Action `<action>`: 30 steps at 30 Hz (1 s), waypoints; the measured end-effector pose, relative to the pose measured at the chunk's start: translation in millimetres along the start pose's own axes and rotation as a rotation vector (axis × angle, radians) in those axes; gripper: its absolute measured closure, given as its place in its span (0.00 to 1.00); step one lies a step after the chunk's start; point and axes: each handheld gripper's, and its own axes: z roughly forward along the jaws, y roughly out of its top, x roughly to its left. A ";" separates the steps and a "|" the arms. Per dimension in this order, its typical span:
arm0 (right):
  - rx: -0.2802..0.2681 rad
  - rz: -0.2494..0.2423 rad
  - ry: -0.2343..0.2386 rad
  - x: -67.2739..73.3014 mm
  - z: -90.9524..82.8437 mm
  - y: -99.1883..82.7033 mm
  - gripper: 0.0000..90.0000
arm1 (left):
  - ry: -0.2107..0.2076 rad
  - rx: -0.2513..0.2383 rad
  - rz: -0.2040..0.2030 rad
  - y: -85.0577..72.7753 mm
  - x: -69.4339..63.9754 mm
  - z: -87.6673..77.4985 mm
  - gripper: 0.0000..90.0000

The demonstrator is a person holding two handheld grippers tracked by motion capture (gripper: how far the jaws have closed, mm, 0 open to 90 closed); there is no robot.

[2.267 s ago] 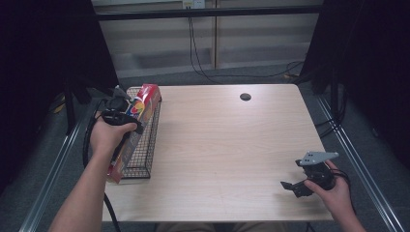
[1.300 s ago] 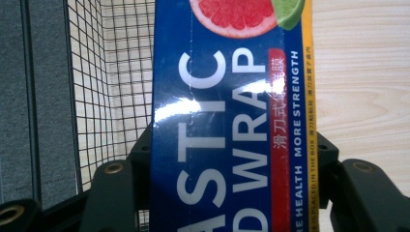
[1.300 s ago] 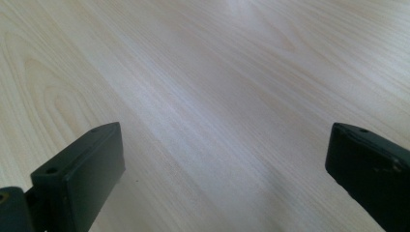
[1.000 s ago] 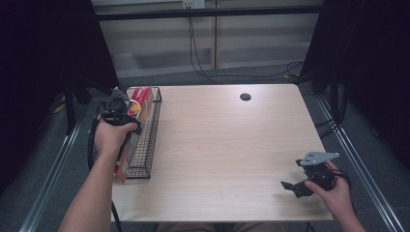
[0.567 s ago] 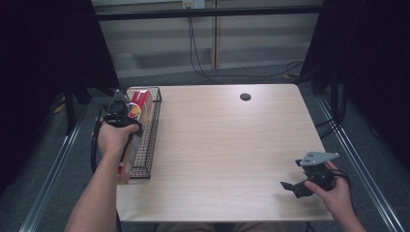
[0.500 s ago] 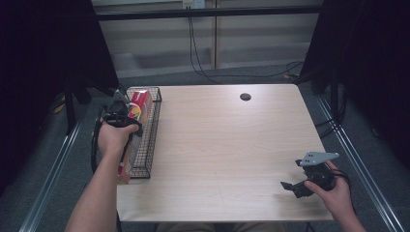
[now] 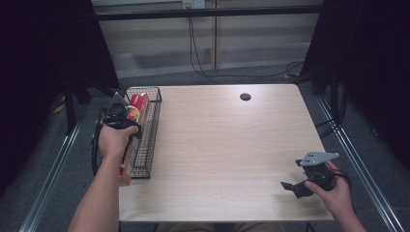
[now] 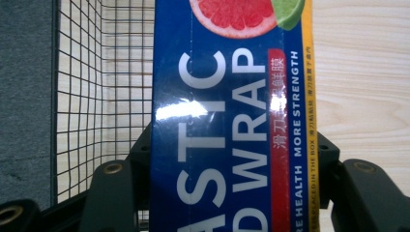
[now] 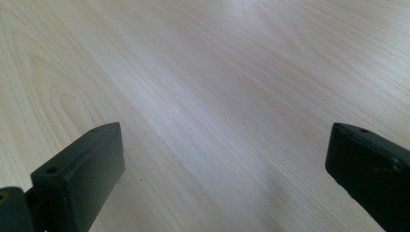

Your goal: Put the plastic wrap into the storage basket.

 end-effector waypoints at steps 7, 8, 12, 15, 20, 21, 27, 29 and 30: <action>0.004 -0.002 0.001 0.4 0.6 0.3 0.00 | -0.011 0.014 -0.021 -1.0 -2.1 4.6 0.46; 0.004 -0.007 0.003 0.3 0.9 0.2 0.00 | -0.010 0.013 -0.025 -1.0 -2.3 5.4 0.46; 0.007 -0.007 0.002 1.2 1.0 0.4 0.00 | -0.002 0.015 -0.015 -0.6 -2.0 6.4 0.46; 0.004 -0.013 0.004 1.1 1.6 0.5 0.00 | 0.000 0.019 -0.031 -1.1 -2.7 8.6 0.46; 0.004 -0.011 0.003 1.3 1.1 0.2 0.00 | -0.009 0.032 -0.048 -2.0 -3.1 13.1 0.46; 0.005 -0.013 0.002 1.3 1.1 0.1 0.00 | -0.011 0.028 -0.052 -2.2 -3.1 13.8 0.46; 0.006 -0.015 0.004 1.9 1.6 0.6 0.00 | -0.012 0.037 -0.056 -2.3 -4.4 15.5 0.46; 0.011 -0.015 0.004 2.5 2.0 0.7 0.00 | -0.015 0.046 -0.061 -2.2 -4.1 16.1 0.46; 0.012 -0.015 0.004 2.7 2.1 0.7 0.00 | -0.013 0.045 -0.067 -2.3 -4.3 16.7 0.46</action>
